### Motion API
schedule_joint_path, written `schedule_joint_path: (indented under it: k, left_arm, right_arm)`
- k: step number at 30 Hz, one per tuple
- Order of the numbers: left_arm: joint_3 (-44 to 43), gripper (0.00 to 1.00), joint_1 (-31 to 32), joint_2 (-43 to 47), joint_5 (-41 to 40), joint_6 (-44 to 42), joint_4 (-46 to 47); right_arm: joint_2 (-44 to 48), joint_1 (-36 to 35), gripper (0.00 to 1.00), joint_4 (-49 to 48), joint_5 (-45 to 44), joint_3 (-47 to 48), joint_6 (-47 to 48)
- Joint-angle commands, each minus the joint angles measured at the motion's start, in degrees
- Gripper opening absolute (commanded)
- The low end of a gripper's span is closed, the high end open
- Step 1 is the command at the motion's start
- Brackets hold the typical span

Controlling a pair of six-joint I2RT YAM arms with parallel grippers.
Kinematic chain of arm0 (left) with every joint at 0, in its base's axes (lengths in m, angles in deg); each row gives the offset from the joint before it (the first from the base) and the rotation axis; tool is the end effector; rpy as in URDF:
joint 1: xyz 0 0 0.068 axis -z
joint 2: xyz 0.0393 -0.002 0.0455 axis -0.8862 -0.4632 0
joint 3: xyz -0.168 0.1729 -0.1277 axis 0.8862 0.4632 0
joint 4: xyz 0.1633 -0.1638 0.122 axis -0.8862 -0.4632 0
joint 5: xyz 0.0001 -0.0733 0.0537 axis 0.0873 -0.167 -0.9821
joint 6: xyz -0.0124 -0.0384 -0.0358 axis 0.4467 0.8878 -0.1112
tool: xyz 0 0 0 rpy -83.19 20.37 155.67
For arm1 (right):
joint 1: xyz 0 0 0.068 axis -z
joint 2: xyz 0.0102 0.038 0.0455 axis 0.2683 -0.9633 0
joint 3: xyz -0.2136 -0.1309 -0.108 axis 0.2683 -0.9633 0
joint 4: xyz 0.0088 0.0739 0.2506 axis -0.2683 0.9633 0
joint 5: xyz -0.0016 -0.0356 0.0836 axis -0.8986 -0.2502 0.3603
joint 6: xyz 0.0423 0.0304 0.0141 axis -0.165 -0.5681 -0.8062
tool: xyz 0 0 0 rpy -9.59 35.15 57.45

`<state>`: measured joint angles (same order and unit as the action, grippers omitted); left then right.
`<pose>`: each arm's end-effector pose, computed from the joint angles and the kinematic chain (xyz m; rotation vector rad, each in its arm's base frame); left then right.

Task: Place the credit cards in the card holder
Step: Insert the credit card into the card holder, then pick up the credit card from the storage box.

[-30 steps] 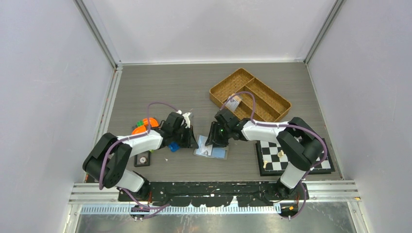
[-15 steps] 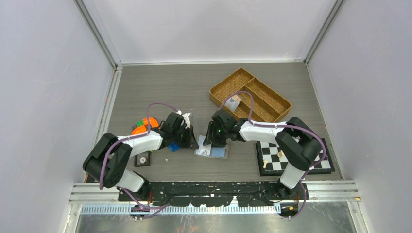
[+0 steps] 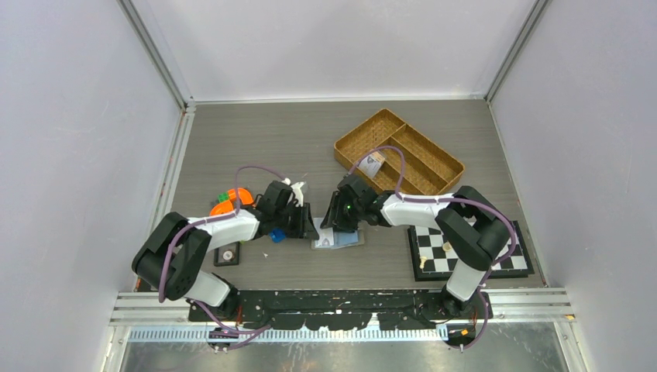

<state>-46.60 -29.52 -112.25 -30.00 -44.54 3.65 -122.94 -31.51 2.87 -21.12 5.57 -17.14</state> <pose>0.2092 -0.1523 0.1419 0.1755 2.6304 -0.9726 0.2260 0.2514 0.1487 0.1429 2.7062 0.8787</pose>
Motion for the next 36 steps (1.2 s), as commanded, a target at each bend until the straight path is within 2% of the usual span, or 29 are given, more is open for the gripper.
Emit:
schedule_joint_path:
  k: [1, 4, 6, 10, 19, 25, 30, 32, 34, 36]
  left_arm:
    - [0.38, 0.27, 0.6, 0.95, 2.55, -0.97, 3.82]
    - [0.45, 0.28, 0.56, 1.73, 0.2, -1.12, 2.62]
    - [0.35, 0.32, 0.48, 3.06, -1.45, -1.75, 1.06]
    - [-0.29, 0.51, 0.24, 7.47, -3.01, -2.9, -2.86]
    - [-3.71, 0.76, -0.14, 17.71, -8.17, -5.51, -15.23]
    - [-11.58, 0.83, -0.93, 17.03, -5.28, -5.18, -22.71]
    - [-22.51, 0.85, -5.2, 14.7, 0.24, -9.8, -33.35]
    - [-27.87, 0.85, -8.18, 13.82, 1.86, -13.01, -37.34]
    - [-31.94, 0.85, -10.09, 13.04, 1.54, -16.73, -40.88]
    - [-33.89, 0.85, -10.64, 12.36, -1.67, -18.56, -42.57]
  right_arm:
    - [-1.22, -0.43, 0.46, -5.2, -0.21, 0.75, -1.58]
    - [0.43, -0.47, 0.47, -4.21, -1.29, 0.61, -1.02]
    - [2.37, -0.44, 0.48, -1.23, -2.91, 1.08, 0.44]
    - [7.87, -0.14, 0.55, 5.45, -5.72, 3.55, 6.75]
    - [15.42, 6.77, 0.69, 22.44, -6.91, 13.65, 22.57]
    - [10.22, 12.62, 0.72, 33.16, -11.77, 22.92, 37.95]
    - [4.96, 16.17, 0.74, 34.1, -15.93, 28.74, 46.28]
    - [2.62, 18.15, 0.77, 34.11, -15.77, 31.3, 49.18]
    - [-0.18, 19.98, 0.87, 34.79, -15.52, 33.86, 51.79]
    - [-3.47, 21.61, 0.88, 36.23, -15.02, 36.82, 53.75]
